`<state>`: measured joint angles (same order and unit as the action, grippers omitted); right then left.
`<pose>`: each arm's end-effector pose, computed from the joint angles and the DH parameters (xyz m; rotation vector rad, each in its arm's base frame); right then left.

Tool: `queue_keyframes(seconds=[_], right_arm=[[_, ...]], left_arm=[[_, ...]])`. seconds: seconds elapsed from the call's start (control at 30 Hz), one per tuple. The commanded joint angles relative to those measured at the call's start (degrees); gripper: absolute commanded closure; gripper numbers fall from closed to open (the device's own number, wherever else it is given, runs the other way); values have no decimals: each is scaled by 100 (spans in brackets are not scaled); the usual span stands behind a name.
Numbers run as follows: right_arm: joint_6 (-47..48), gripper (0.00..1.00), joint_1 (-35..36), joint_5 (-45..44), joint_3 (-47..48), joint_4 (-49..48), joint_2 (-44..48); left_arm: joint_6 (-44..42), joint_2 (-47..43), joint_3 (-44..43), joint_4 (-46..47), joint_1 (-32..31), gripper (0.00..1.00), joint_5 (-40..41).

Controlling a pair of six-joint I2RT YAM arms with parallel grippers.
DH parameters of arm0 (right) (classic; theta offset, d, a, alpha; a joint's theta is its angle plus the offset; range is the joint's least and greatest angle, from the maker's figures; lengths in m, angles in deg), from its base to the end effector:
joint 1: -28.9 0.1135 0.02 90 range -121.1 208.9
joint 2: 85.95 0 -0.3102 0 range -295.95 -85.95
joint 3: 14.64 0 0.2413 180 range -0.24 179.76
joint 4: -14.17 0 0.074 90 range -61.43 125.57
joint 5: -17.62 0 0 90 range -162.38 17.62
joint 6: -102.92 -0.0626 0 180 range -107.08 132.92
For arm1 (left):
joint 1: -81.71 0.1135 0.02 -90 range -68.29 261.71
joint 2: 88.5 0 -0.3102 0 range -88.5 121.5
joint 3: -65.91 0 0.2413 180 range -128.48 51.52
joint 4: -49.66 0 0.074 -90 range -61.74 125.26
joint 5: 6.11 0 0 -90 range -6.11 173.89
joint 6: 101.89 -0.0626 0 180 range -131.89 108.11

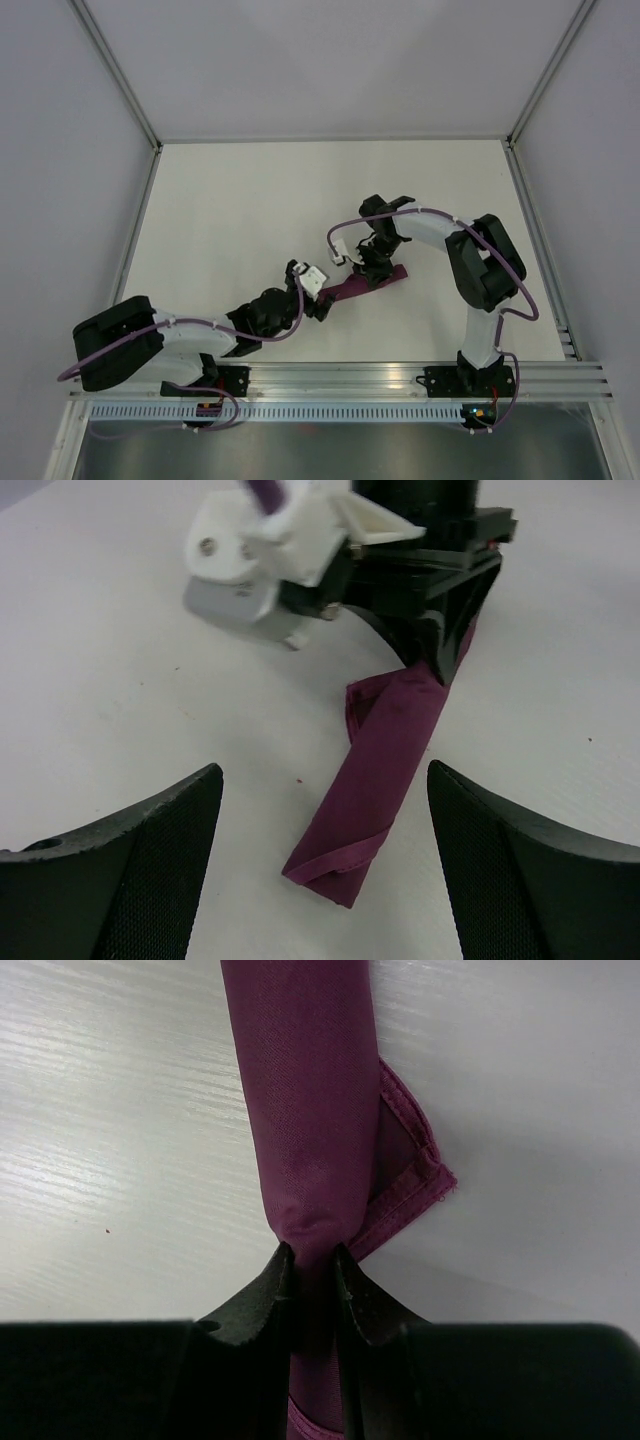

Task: Fold the napkin, place the utensils inside, and roll it up
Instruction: Roll the napkin with the utensil

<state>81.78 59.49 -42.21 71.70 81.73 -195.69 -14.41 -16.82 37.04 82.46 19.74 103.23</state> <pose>0.2802 0.2022 0.1815 -2.2021 1.8744 0.7443 0.1266 -0.1938 0.2209 0.7183 1.6051 -0.4665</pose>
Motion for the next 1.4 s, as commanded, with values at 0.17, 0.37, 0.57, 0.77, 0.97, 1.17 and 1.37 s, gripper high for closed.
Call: queue_keyframes(seconds=[0.17,0.37,0.57,0.77,0.97,1.17,1.37], right_arm=[[268,84,-88,-319,250,387,-900],[242,84,-150,-328,294,396,-1015],[268,85,-211,-381,338,414,-1077],[312,85,-264,-346,470,554,-1208],[356,85,-281,-354,496,607,-1252],[383,85,-290,-363,540,669,-1252],[426,86,-317,-354,567,730,-1252]], left_arm=[[-1828,1566,-994,237,-973,12,413],[-2489,2666,-1575,474,-1141,10,396],[-2885,3255,-1804,685,-1150,11,440],[-3166,3660,-1988,738,-1133,20,660],[-3149,3914,-2006,589,-1080,36,695],[-2719,3871,-2067,71,-851,41,440],[-2402,3854,-2269,-553,-658,51,27]])
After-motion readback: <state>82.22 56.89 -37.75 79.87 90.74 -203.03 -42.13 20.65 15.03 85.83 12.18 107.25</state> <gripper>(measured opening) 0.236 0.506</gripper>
